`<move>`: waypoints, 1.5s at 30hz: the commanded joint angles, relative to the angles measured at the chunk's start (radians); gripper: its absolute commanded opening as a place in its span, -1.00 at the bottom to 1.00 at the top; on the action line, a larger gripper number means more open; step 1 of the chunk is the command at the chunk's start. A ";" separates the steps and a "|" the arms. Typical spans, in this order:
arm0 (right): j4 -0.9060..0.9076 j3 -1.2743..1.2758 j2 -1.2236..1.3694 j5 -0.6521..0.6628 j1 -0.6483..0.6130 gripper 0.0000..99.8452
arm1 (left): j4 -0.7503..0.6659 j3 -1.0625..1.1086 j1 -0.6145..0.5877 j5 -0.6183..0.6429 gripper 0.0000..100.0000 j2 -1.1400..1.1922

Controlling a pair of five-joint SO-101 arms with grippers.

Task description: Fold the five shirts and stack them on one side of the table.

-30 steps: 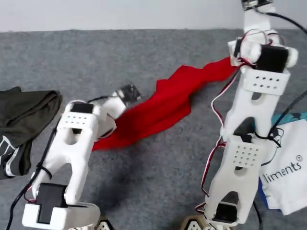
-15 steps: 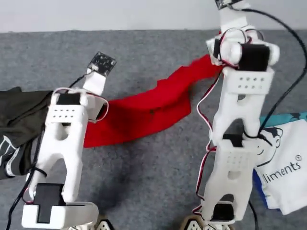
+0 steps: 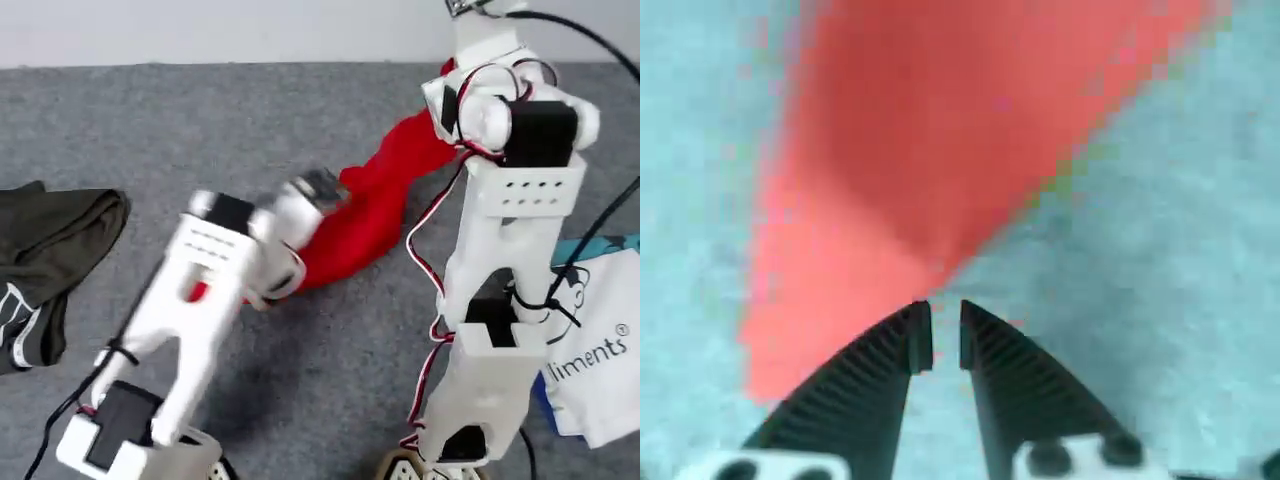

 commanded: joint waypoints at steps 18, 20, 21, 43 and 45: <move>0.038 0.055 -0.252 0.005 -0.073 -0.98 | -0.829 0.366 0.054 0.321 -0.88 -0.037; 0.038 0.055 -0.259 0.005 -0.068 -0.98 | -0.839 0.369 -0.011 0.354 -0.88 -0.046; 0.038 0.055 -0.260 0.005 -0.068 -0.98 | -0.835 0.369 -0.038 0.361 -0.88 -0.046; 0.039 0.055 -0.254 0.005 -0.073 -0.98 | -0.816 0.231 -0.258 0.361 -0.88 -0.035; 0.039 0.055 -0.252 0.005 -0.073 -0.98 | -0.821 0.242 -0.236 0.361 -0.88 -0.034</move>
